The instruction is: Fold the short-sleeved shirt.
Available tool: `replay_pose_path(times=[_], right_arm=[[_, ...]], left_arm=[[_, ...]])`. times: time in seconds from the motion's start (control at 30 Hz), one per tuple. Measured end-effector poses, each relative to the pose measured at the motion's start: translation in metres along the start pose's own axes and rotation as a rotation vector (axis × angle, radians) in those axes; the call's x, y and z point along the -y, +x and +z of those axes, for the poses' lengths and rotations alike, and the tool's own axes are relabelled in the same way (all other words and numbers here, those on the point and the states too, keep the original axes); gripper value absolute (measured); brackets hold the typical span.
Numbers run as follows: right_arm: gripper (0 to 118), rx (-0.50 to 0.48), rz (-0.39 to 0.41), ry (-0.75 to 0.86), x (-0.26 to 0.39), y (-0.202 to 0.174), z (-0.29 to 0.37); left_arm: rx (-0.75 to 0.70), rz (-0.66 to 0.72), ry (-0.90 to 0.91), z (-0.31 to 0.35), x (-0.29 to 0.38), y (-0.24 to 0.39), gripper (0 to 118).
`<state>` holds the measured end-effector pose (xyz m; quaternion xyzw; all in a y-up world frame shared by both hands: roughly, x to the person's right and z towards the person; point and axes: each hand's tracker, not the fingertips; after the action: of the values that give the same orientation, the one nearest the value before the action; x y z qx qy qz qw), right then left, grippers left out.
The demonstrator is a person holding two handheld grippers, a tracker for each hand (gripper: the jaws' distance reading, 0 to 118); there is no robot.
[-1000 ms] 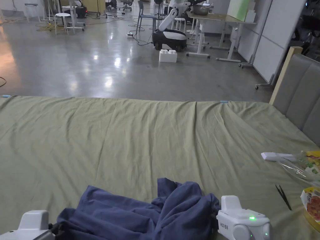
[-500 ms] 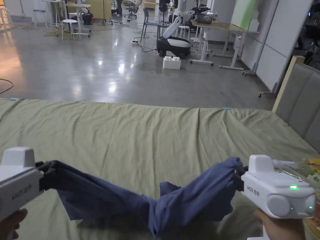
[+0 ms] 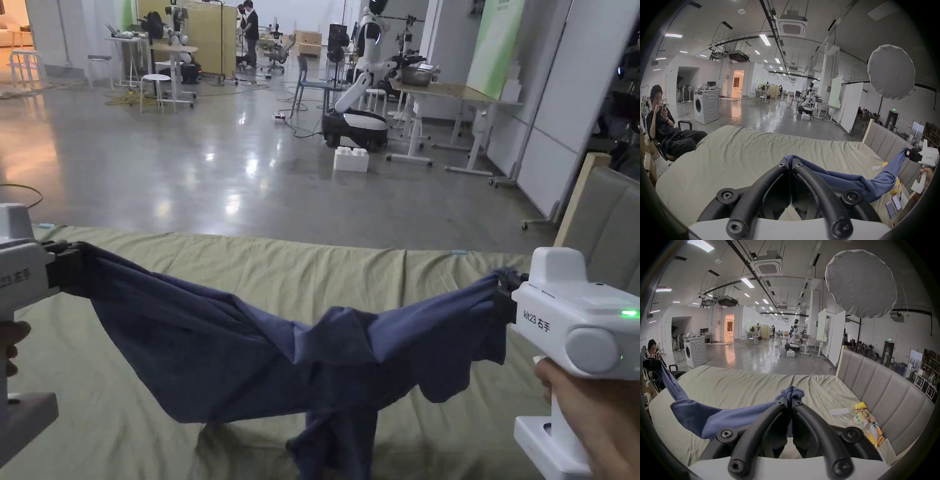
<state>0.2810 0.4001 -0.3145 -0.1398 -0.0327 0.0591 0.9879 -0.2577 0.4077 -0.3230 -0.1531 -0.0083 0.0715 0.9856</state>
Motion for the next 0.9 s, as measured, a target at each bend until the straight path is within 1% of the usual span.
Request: replay_pose_path(times=[0.13, 0.4, 0.5, 0.57, 0.67, 0.77, 0.8, 0.83, 0.87, 0.9], right_arm=[[4, 0.006, 0.019, 0.042, -0.026, -0.003, -0.006], [4, 0.041, -0.014, 0.070, -0.067, 0.005, -0.027], [4, 0.046, -0.012, 0.085, -0.086, 0.006, -0.038], [4, 0.054, -0.004, 0.095, -0.099, 0.004, -0.043], [4, 0.070, 0.029, 0.134, -0.123, 0.003, -0.050], [4, 0.058, 0.017, 0.122, -0.141, 0.004, -0.055], [4, 0.062, 0.019, 0.121, -0.145, 0.003, -0.056], [4, 0.074, 0.040, 0.137, -0.152, 0.002, -0.057], [4, 0.081, 0.052, 0.145, -0.158, 0.001, -0.059], [4, 0.076, 0.042, 0.166, -0.143, 0.004, -0.053]], left_arm=[[-0.010, -0.001, 0.019, -0.009, -0.019, -0.001, 3], [-0.023, 0.005, 0.042, -0.026, -0.053, -0.003, 3], [-0.027, -0.019, 0.047, -0.036, -0.070, 0.002, 3], [-0.033, -0.028, 0.056, -0.043, -0.084, 0.005, 3], [-0.050, -0.042, 0.074, -0.049, -0.105, 0.008, 3], [-0.049, -0.044, 0.086, -0.053, -0.121, 0.010, 3], [-0.071, -0.057, 0.100, -0.055, -0.129, 0.009, 3], [-0.074, -0.062, 0.106, -0.056, -0.137, 0.009, 3], [-0.078, -0.064, 0.110, -0.054, -0.125, 0.009, 3], [-0.079, -0.060, 0.119, -0.071, -0.137, -0.003, 3]])
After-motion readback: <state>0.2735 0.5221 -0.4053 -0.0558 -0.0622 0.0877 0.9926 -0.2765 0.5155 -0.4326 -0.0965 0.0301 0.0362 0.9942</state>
